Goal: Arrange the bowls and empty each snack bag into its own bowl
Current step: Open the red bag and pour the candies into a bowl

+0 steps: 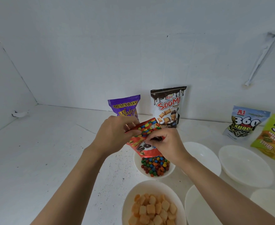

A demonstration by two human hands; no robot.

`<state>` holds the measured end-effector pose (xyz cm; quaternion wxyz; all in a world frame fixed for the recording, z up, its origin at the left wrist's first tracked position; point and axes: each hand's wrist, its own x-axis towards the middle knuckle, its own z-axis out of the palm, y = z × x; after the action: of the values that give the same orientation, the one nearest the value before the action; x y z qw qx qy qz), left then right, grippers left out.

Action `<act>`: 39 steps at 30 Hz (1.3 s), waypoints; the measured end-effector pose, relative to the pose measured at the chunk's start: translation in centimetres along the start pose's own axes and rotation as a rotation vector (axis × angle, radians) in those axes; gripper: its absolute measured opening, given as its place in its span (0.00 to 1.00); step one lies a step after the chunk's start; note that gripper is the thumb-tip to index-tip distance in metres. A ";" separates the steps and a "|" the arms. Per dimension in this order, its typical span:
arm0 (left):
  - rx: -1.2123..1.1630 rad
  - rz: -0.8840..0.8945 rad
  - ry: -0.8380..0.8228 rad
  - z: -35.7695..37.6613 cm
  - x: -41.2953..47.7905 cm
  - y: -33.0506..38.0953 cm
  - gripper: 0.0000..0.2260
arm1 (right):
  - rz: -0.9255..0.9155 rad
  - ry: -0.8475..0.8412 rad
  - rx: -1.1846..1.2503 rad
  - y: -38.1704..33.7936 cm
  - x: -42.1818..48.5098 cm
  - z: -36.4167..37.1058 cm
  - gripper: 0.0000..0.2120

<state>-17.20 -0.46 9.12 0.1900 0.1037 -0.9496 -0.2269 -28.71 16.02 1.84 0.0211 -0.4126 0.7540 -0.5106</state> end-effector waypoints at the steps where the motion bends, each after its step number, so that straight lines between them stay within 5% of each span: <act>1: -0.021 -0.010 0.014 0.1 0.0 0.0 0.11 | -0.001 -0.012 0.005 -0.1 0.1 0.0 0.05; 9: -0.291 -0.142 0.156 0.3 -0.4 -1.1 0.05 | 0.122 -0.172 -0.058 0.8 0.2 -1.3 0.13; 16: -0.717 -0.439 0.396 1.7 -1.8 -2.4 0.07 | 0.225 0.166 0.427 0.1 0.6 -1.9 0.08; 22: -0.857 -0.617 0.397 3.4 -3.2 -2.1 0.07 | 0.285 0.005 0.603 -1.1 -0.8 -0.1 0.18; 25: -0.828 -0.623 0.407 3.3 -3.9 -2.1 0.09 | 0.293 -0.041 0.629 -1.3 -1.5 0.6 0.19; 32: -0.832 -0.518 0.347 3.1 -7.0 -1.7 0.26 | 0.398 0.223 0.582 -2.8 -2.4 1.9 0.13; 39: -0.700 -0.427 0.175 2.7 -11.1 -1.6 0.19 | 0.489 0.266 0.767 -4.5 -2.5 4.0 0.11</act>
<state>-8.05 2.37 2.71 0.2424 0.2463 -0.7527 -0.5604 -22.61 14.01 2.49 0.1950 -0.1165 0.5823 -0.7806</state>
